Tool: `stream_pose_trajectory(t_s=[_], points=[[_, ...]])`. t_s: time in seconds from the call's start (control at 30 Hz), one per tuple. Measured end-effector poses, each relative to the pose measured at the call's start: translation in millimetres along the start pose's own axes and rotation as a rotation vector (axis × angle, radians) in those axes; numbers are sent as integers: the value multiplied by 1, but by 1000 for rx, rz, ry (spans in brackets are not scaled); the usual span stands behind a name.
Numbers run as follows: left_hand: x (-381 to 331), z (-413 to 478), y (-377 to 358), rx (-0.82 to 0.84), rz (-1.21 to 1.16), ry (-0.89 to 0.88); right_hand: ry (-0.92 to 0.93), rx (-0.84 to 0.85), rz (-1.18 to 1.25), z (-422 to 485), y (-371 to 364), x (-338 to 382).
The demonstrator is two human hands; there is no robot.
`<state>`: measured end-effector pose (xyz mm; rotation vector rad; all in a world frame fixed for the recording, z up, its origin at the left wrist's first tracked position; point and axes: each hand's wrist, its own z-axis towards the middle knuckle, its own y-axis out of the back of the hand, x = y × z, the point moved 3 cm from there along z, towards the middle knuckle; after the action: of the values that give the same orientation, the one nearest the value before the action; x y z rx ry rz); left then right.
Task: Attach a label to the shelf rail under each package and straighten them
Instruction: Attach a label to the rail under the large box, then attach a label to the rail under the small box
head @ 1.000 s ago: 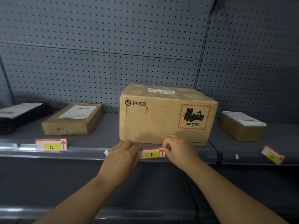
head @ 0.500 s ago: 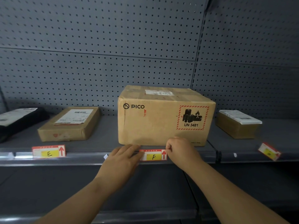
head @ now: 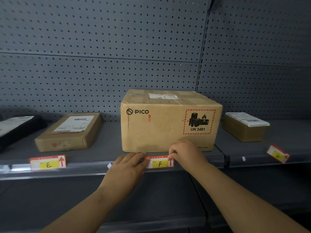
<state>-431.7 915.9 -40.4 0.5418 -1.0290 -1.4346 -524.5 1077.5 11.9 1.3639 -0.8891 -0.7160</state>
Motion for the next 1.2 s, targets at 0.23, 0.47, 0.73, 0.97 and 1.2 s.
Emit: stream_pose_trajectory(t_s=[0.23, 0.47, 0.73, 0.97, 1.2], points=[[1, 0, -1, -23, 12, -39, -29, 39, -1, 7, -2, 0], [2, -1, -2, -16, 5, -59, -94, 222, -29, 19, -3, 0], [4, -1, 4, -8, -25, -65, 42, -101, 69, -8, 0, -1], [-18, 23, 26, -76, -101, -30, 108, -322, 195, -31, 28, -34], [-94, 94, 36, -95, -162, -60, -54, -188, 104, -54, 71, -123]])
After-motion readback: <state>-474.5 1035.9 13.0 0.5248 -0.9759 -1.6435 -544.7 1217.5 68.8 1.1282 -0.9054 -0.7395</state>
